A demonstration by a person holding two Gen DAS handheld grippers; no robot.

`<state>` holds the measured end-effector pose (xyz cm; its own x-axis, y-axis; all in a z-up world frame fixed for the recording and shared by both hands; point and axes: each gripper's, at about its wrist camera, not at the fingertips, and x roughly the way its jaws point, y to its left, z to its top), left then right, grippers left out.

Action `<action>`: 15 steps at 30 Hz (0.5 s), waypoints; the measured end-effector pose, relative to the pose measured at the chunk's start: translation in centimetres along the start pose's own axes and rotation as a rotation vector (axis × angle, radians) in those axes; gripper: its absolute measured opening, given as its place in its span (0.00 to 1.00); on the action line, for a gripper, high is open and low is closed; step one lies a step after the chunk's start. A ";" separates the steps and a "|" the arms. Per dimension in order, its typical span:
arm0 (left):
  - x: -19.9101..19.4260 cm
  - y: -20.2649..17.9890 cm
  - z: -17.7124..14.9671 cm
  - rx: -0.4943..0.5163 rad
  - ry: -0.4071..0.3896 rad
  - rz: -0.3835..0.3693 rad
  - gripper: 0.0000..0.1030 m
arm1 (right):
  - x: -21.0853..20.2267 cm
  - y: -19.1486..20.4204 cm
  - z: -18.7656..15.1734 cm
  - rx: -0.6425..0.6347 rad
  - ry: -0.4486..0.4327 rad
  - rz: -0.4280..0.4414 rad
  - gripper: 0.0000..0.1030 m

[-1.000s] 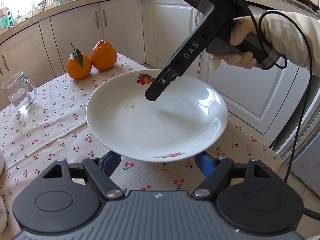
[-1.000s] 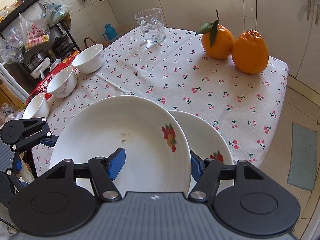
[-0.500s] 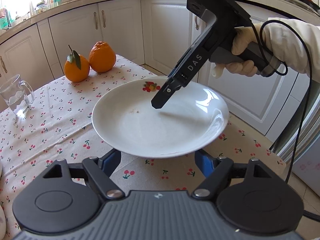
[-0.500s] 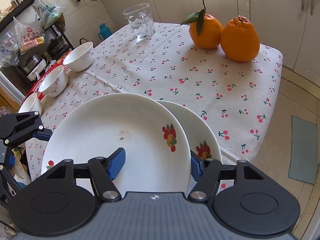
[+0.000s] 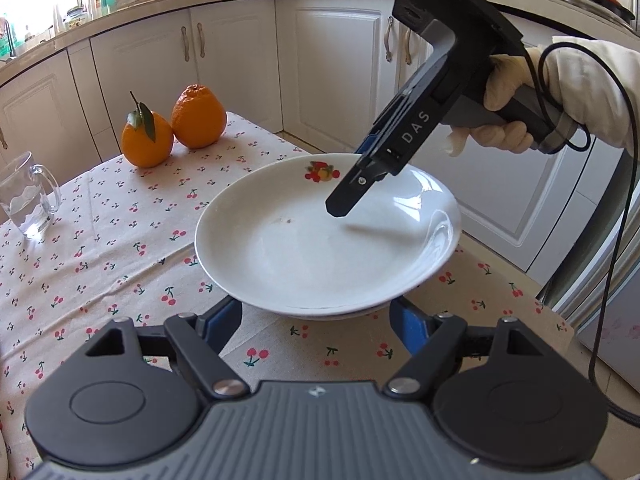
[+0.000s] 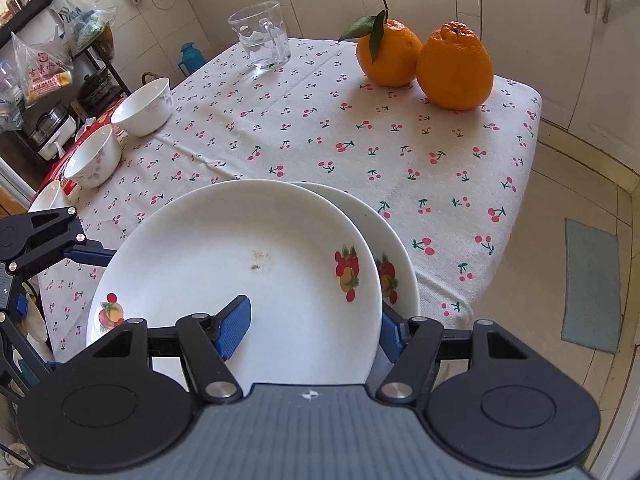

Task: Organize plates and bowls
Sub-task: 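Lower the held plate onto the plate stack with the right gripper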

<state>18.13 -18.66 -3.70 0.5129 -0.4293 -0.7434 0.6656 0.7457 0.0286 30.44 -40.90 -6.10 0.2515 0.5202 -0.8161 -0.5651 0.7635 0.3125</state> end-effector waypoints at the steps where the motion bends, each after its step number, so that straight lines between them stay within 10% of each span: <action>1: 0.0 0.0 0.0 0.001 0.000 -0.002 0.78 | -0.1 0.0 -0.1 0.003 0.000 -0.003 0.69; 15: 0.6 0.6 -0.1 0.000 -0.005 -0.010 0.78 | -2.1 0.6 -1.4 0.027 -0.009 -0.041 0.70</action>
<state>18.79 -18.48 -4.22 0.5089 -0.4387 -0.7406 0.6703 0.7418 0.0212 28.48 -42.12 -4.92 0.2810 0.4918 -0.8241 -0.5330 0.7941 0.2921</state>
